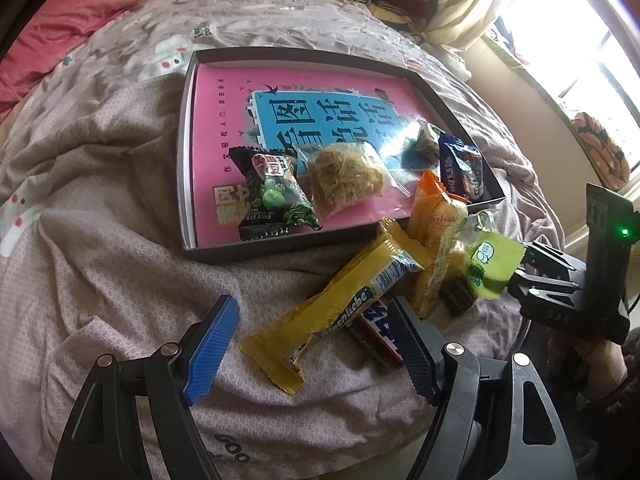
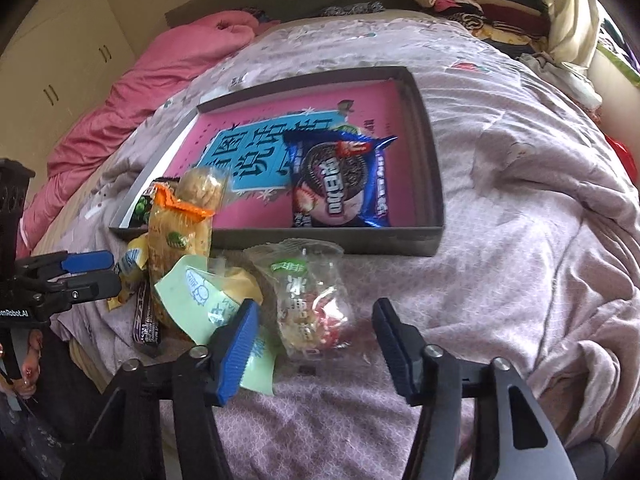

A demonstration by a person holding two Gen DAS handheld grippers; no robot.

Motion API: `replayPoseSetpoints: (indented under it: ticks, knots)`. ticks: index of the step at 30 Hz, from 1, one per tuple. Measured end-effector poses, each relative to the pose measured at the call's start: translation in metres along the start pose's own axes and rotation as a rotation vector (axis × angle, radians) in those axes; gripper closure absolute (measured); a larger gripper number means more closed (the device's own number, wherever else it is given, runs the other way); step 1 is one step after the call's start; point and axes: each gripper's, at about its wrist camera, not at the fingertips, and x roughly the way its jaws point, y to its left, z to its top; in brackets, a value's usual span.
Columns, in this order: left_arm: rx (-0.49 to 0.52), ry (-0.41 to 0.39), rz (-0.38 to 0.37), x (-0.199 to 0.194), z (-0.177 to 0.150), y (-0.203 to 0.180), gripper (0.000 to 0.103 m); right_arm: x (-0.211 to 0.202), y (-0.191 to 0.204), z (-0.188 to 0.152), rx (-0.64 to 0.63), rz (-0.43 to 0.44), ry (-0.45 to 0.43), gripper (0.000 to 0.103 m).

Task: Organize snacks
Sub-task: 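Grasp the yellow wafer bar with left gripper while right gripper grasps the clear red-candy bag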

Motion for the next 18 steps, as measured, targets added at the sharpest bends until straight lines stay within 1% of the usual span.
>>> replayPoseSetpoints:
  ticks: [5,6,7,12,18]
  knots:
    - [0.002,0.008,0.001,0.005,0.002,0.0,0.025,0.009,0.007,0.001,-0.046,-0.004,0.006,0.059]
    - [0.006,0.009,0.002,0.007,0.003,0.0,0.025,0.01,0.008,0.001,-0.052,-0.006,0.004,0.063]
    - [0.01,0.01,0.002,0.008,0.003,-0.001,0.025,0.011,0.009,0.002,-0.055,-0.007,0.003,0.064]
    - [0.048,0.01,0.008,0.013,0.007,-0.007,0.025,0.009,0.004,0.002,-0.03,0.027,-0.007,0.065]
    - [0.079,0.011,0.009,0.021,0.011,-0.012,0.024,0.0,-0.003,0.003,0.004,0.039,-0.037,0.065]
